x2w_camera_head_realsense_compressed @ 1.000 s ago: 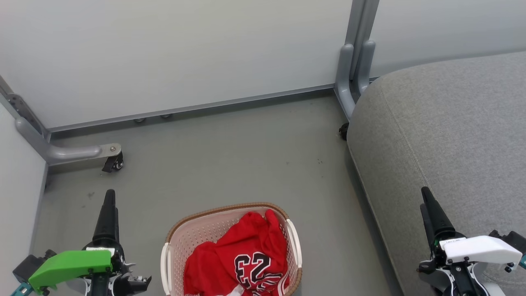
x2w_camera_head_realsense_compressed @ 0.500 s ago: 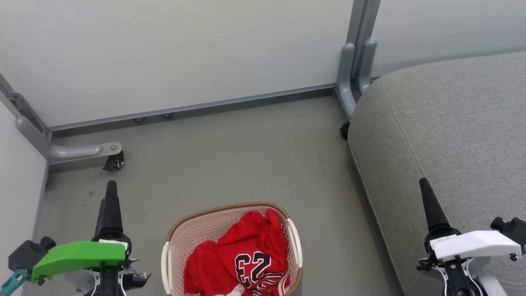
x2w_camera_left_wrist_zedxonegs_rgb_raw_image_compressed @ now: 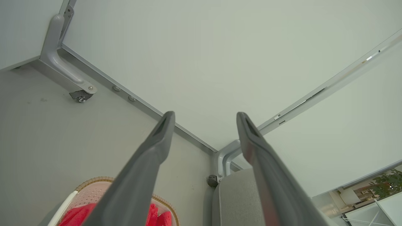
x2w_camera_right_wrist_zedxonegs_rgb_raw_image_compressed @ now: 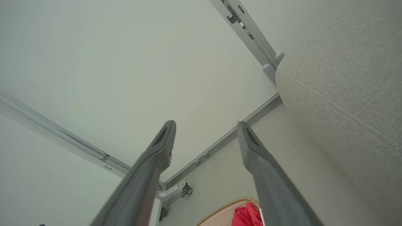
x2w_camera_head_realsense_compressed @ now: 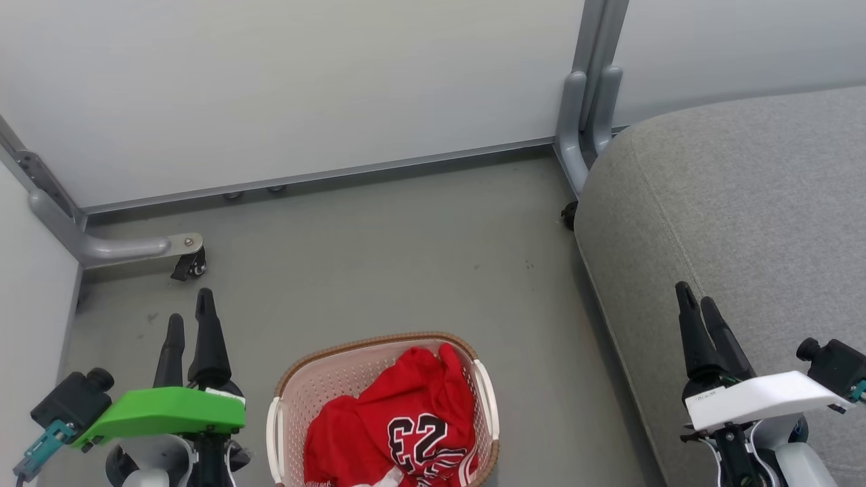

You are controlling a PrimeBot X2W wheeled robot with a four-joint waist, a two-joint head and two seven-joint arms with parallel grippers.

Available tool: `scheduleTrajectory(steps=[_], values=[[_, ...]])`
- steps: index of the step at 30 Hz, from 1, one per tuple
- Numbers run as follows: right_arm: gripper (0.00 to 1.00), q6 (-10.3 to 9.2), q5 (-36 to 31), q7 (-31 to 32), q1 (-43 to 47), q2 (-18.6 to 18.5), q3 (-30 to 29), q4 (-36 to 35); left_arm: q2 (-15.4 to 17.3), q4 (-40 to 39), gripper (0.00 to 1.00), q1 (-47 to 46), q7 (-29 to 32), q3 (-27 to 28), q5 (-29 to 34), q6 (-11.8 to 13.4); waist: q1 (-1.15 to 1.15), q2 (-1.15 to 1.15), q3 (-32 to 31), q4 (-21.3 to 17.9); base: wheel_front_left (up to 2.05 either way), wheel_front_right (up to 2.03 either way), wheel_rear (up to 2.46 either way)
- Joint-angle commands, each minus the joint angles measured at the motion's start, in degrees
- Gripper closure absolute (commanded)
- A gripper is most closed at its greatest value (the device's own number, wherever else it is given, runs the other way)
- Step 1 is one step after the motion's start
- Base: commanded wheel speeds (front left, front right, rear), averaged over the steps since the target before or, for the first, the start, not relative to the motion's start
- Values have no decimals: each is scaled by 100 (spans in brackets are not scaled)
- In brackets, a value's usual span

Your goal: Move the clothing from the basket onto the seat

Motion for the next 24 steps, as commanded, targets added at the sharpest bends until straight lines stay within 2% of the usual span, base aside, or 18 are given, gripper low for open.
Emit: scheduleTrajectory(steps=[1,9,24], values=[[0,1,-256,-63,-16,-17,-2,-102,43,-49,0,-40,-61,-40,251,45,0,15,0,4,0,0,0],[0,1,-994,-159,-5,13,7,-66,49,32,0,-40,-199,-195,1100,73,0,18,0,31,0,0,0],[0,1,-2125,-322,36,69,-28,0,57,139,0,-39,-430,-411,2275,146,0,23,4,70,0,0,0]])
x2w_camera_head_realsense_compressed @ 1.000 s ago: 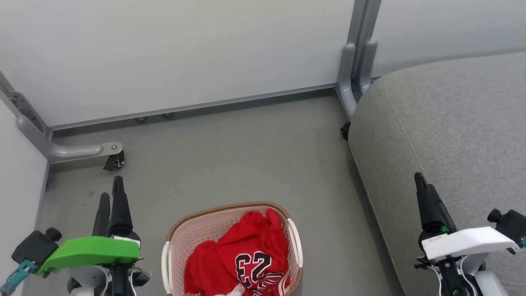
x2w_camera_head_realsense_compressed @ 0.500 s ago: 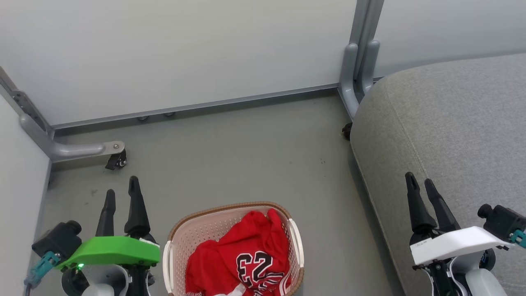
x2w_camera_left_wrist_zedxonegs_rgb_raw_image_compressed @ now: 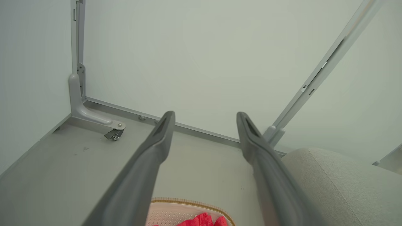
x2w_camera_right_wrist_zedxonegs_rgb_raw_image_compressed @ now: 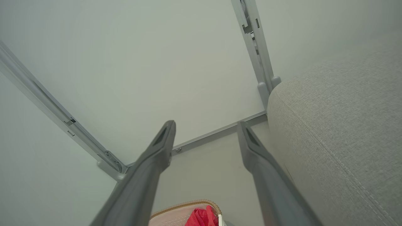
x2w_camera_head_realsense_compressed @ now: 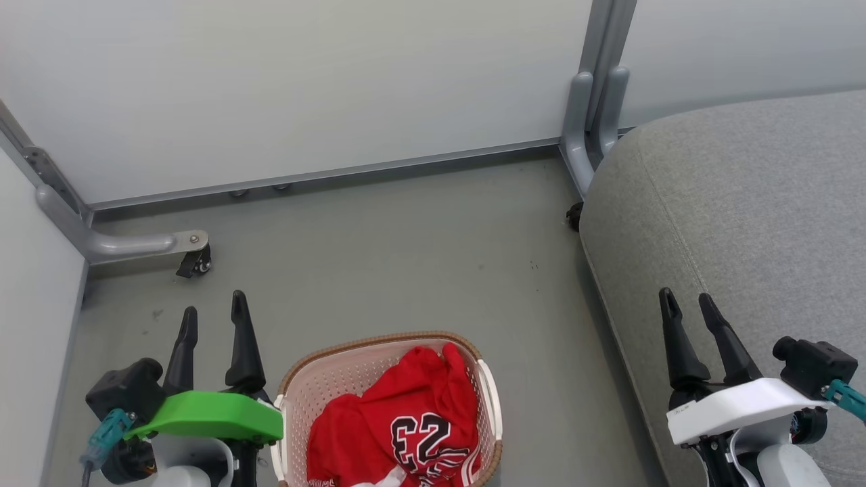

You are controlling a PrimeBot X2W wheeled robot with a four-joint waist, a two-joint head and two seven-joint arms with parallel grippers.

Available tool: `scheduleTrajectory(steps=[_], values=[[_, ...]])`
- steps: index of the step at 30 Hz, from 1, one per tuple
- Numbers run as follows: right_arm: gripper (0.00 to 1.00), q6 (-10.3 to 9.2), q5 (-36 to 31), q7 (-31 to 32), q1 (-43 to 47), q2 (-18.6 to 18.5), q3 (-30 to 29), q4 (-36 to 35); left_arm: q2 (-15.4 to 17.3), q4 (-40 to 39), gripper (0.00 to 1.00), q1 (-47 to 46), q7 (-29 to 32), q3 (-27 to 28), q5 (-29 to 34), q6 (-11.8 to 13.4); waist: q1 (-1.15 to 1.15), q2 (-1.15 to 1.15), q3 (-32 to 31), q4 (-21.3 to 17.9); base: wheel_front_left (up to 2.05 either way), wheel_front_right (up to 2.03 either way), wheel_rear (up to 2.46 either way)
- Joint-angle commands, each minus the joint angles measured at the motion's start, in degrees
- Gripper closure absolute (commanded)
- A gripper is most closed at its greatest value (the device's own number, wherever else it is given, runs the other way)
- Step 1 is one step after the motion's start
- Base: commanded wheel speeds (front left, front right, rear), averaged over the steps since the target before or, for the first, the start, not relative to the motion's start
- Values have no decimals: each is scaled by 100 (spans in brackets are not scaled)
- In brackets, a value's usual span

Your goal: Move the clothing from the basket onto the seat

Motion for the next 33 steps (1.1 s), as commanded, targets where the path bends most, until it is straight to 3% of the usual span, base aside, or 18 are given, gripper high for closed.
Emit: scheduleTrajectory(steps=[1,33], values=[[0,1,-192,-53,13,-6,-42,-22,40,-24,0,-37,-51,-26,174,34,0,23,0,2,0,0,0],[0,2,-2074,-347,49,86,-44,90,59,48,0,100,-456,-238,1870,127,0,33,-38,126,0,0,0]])
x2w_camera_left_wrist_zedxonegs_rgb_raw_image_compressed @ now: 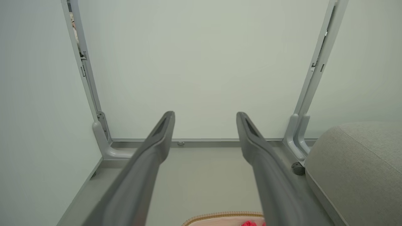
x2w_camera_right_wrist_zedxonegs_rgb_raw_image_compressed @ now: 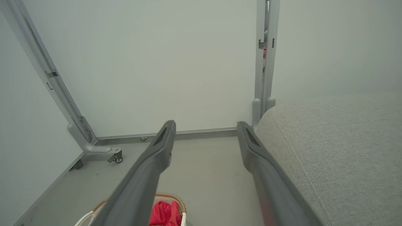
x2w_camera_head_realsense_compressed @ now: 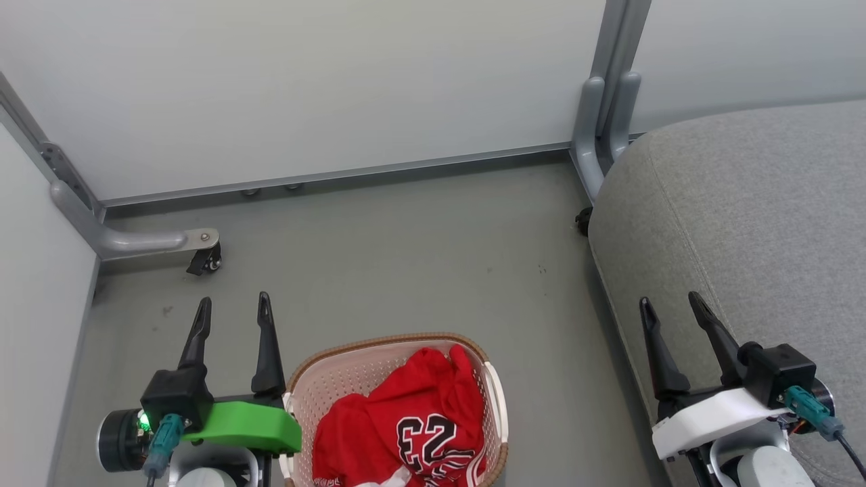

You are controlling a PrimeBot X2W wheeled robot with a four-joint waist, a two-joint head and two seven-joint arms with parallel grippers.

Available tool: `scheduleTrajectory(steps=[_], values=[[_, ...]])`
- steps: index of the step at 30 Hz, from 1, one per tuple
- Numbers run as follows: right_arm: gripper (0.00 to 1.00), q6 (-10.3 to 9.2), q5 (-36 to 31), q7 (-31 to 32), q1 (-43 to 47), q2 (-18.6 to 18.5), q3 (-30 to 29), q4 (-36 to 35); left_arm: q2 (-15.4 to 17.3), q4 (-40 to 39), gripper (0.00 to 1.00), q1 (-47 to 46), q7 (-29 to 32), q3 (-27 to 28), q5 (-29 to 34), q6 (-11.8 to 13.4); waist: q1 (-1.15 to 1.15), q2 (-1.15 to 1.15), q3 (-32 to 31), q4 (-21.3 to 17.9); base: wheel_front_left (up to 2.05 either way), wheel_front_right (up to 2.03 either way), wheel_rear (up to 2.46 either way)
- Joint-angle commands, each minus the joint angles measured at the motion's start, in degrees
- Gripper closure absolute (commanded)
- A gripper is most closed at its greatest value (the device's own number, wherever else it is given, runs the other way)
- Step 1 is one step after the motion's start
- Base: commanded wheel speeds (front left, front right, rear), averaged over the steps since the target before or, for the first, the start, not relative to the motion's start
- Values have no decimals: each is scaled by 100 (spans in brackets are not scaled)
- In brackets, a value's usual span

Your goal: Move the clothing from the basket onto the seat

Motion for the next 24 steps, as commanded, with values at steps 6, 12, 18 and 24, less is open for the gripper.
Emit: scheduleTrajectory(steps=[6,12,18,24], values=[[0,2,-408,-102,76,7,-42,12,43,10,0,95,-110,-20,320,16,0,35,-9,18,0,0,0],[0,2,-666,-149,95,24,-59,37,44,80,0,91,-170,-46,516,-1,0,37,4,34,0,0,0],[0,1,-869,-189,120,35,-76,69,46,157,0,84,-230,-61,718,-11,0,39,6,52,0,0,0],[0,1,-911,-196,123,39,-84,119,46,202,0,89,-238,-45,705,-32,0,39,3,57,0,0,0]])
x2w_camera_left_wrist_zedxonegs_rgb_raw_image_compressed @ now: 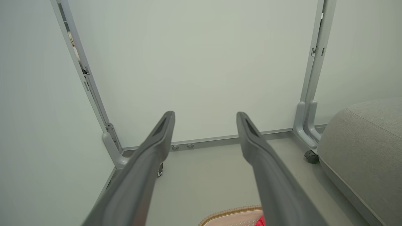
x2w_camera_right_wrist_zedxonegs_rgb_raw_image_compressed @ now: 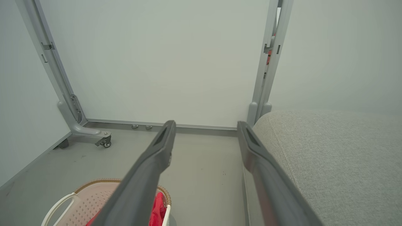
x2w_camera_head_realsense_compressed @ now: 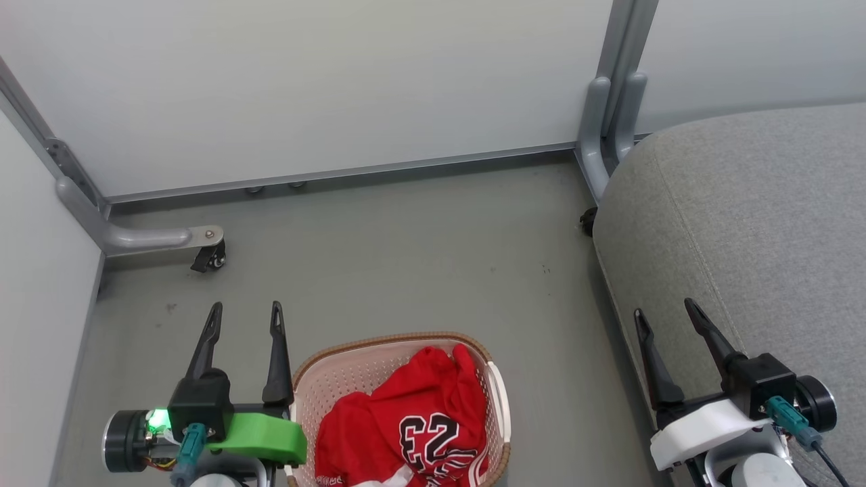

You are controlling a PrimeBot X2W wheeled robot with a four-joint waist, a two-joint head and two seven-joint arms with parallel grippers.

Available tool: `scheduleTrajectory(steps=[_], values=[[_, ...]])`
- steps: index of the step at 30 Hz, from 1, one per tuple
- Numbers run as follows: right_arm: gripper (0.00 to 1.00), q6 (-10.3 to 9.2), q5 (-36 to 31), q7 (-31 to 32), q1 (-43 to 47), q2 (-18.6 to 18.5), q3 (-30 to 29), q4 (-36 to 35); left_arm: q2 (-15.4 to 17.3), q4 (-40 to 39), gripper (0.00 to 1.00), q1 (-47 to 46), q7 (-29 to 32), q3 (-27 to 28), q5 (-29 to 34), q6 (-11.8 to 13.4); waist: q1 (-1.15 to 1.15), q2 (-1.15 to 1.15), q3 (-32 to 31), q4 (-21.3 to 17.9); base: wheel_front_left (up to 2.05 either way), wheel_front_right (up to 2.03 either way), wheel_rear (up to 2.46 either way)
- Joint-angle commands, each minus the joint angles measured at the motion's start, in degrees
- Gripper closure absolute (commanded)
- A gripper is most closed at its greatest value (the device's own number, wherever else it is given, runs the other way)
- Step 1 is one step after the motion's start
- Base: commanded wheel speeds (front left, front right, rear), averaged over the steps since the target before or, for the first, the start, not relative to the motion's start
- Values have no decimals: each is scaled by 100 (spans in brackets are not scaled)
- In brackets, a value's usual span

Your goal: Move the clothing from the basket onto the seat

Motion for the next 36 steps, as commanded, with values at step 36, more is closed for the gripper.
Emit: scheduleTrajectory(steps=[36], values=[[0,0,70,-22,-380,-12,155,-113,51,563,0,-719,0,-163,5,-407,0,39,707,-470,0,0,0]])
